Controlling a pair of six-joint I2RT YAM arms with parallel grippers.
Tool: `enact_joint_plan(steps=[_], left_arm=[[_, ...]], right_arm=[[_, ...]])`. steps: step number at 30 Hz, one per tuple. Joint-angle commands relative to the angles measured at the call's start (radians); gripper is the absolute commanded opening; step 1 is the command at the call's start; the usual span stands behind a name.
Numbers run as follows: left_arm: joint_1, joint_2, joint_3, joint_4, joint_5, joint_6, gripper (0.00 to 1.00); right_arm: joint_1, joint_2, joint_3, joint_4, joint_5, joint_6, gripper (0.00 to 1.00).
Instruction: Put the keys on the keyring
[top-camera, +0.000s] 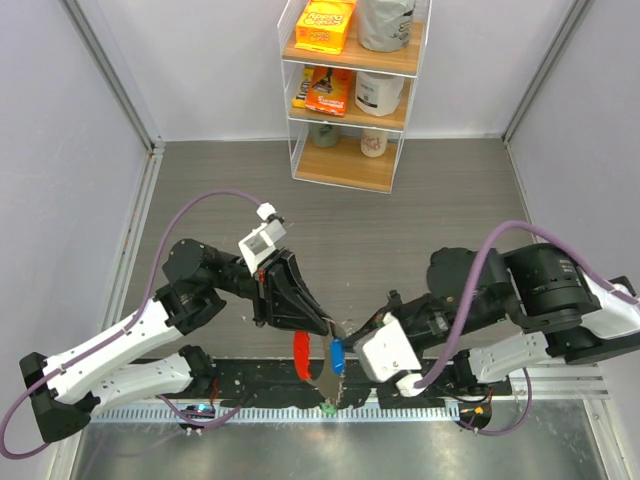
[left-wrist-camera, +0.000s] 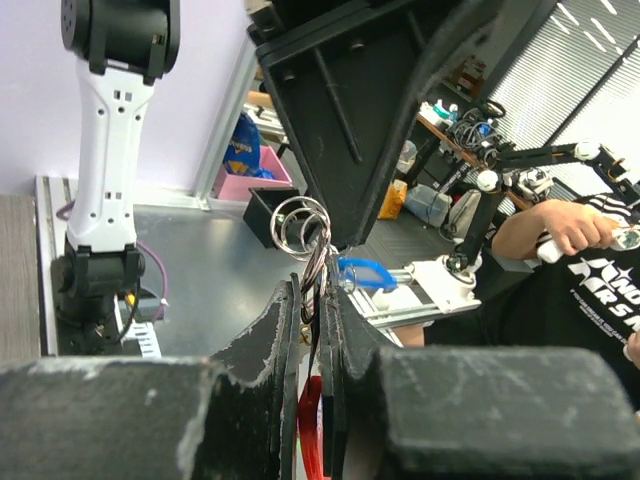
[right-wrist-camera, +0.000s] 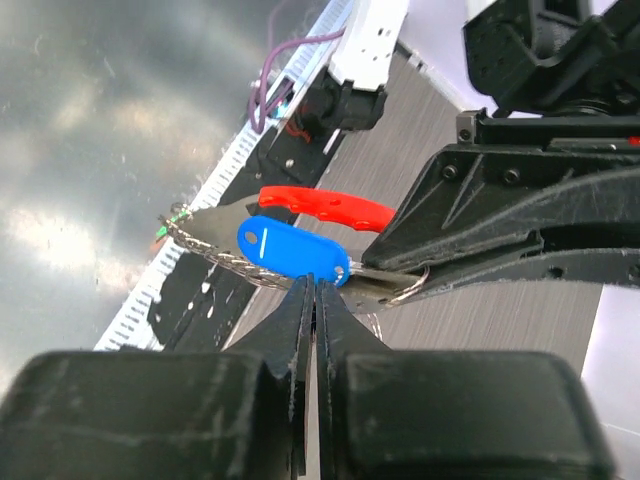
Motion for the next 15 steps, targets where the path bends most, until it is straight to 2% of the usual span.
enact_joint_plan(steps=[1, 8, 11, 15], left_arm=[[-0.003, -0.006, 0.03, 0.195, 0.019, -0.041, 0.0], [-0.003, 0.017, 0.065, 0.399, 0.034, -0.079, 0.0], [-0.003, 0.05, 0.096, 0.463, 0.043, -0.106, 0.0], [-0.003, 0.097, 0.114, 0.566, 0.05, -0.157, 0.0]], right_arm=[[0.006, -0.149, -0.14, 0.3, 0.018, 0.098, 0.06], [0.004, -0.426, -0.55, 0.88, 0.041, 0.268, 0.05], [0.004, -0.48, -0.679, 1.041, 0.044, 0.316, 0.05], [0.004, -0.499, -0.757, 1.198, 0.015, 0.331, 0.05]])
